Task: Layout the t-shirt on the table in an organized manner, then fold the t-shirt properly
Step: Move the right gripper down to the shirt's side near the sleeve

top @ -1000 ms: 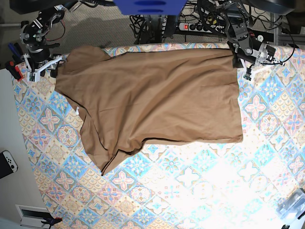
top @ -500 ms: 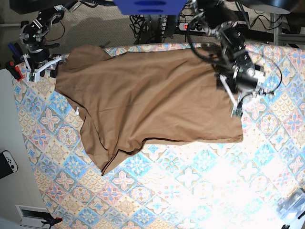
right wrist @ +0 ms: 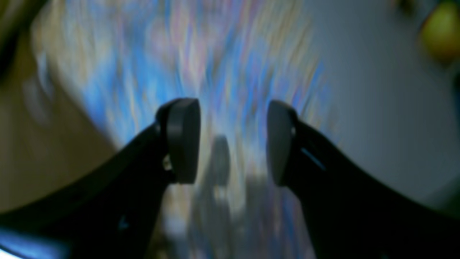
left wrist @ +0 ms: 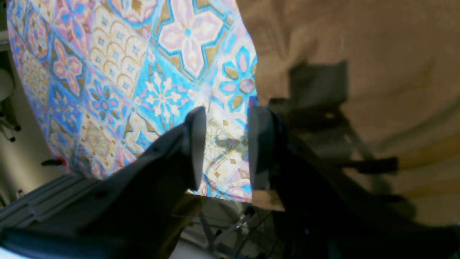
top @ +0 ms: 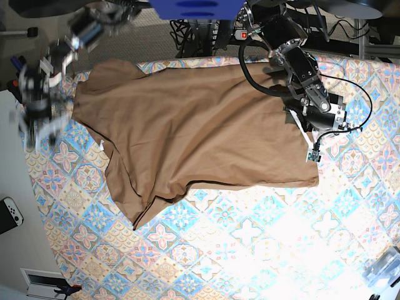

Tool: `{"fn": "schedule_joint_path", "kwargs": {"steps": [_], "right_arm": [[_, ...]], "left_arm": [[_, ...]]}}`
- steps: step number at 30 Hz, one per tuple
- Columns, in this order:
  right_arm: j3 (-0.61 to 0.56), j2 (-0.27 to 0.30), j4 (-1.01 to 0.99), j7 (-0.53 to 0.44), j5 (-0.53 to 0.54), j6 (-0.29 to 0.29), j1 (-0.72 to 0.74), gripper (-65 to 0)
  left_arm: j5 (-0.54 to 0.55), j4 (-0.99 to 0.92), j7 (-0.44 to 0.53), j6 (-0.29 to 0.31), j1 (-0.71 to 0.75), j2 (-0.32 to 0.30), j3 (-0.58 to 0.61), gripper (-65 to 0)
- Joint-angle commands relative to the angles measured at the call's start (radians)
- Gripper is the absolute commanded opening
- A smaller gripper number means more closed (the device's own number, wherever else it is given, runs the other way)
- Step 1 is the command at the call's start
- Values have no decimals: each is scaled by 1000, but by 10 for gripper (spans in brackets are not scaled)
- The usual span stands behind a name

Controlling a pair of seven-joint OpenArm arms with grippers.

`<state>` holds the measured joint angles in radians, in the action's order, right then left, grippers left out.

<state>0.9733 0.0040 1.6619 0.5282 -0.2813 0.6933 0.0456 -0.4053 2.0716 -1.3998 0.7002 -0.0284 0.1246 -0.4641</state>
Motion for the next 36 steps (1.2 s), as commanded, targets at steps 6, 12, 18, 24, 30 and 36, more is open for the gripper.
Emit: {"fn": "schedule_joint_path", "kwargs": {"steps": [6, 12, 18, 24, 30, 36], "right_arm": [[-27, 6, -133, -6, 18, 5, 132, -365], [-27, 31, -357, -10, 18, 5, 241, -365], [-27, 104, -535, -12, 18, 5, 333, -365], [-30, 184, -730, -15, 17, 5, 452, -365], [-32, 232, -983, -112, 14, 5, 555, -365], [-38, 232, -1166, -178, 11, 5, 589, -365]], "left_arm": [[-2, 14, 4, -2, -14, -4, 0, -457], [-2, 14, 4, -2, -12, -23, -2, -455], [-4, 13, 4, -2, -9, -23, -2, -455], [-4, 13, 4, -2, -11, -23, -2, -455], [-4, 13, 4, -2, -12, -23, -2, -454], [-4, 13, 4, -2, -12, -23, -2, -454]]}}
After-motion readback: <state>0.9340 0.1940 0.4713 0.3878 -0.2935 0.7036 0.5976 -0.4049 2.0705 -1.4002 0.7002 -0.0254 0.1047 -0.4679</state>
